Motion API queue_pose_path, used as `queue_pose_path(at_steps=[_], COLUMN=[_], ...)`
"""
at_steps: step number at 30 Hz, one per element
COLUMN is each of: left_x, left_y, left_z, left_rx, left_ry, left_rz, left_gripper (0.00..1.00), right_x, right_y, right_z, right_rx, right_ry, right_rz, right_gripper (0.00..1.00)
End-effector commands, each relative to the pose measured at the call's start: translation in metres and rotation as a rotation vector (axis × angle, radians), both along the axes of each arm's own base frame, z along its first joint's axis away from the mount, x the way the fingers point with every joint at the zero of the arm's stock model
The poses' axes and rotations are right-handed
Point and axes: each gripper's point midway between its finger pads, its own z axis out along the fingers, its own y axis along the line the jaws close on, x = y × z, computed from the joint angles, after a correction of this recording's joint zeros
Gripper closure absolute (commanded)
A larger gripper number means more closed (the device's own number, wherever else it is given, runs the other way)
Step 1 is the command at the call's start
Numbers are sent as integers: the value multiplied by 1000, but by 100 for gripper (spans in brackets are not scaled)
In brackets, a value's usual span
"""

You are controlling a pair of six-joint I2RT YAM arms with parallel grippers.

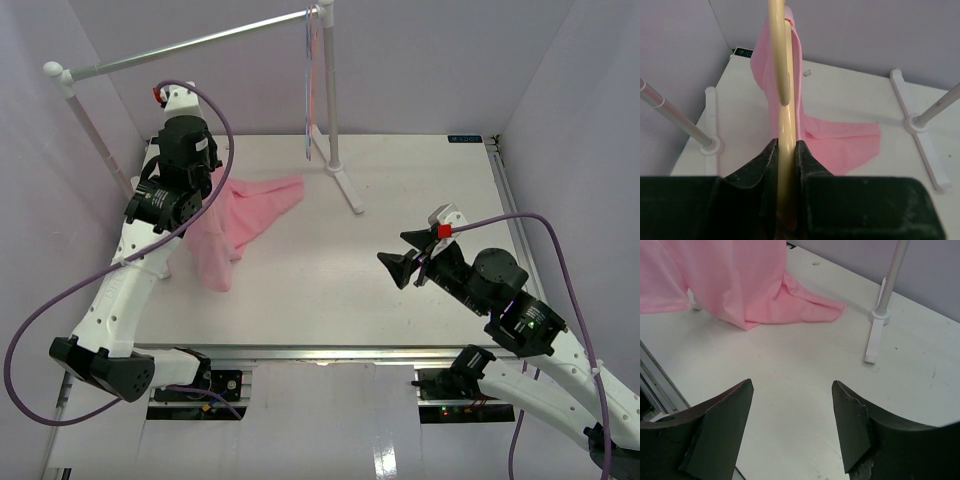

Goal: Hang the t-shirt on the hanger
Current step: Place the hanger at the clothesline.

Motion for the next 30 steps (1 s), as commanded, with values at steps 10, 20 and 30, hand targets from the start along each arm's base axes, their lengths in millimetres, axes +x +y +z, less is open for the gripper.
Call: queue_pose_path(at_steps=[10,20,30], left_x=[-5,-1,32], left_y=[31,33,30], left_z=[83,103,83], left_rx=[-16,-4,-48], left_ry=[-294,-356,-265], left_rz=[168,161,92], left_gripper=[100,100,100], right_x=[-6,-5,-6], right_y=[-1,-4,0], right_z=[12,10,22], right_rx=[41,31,74], right_ry=[-33,-16,-18], right_rz=[22,3,15], right_gripper=[30,30,31])
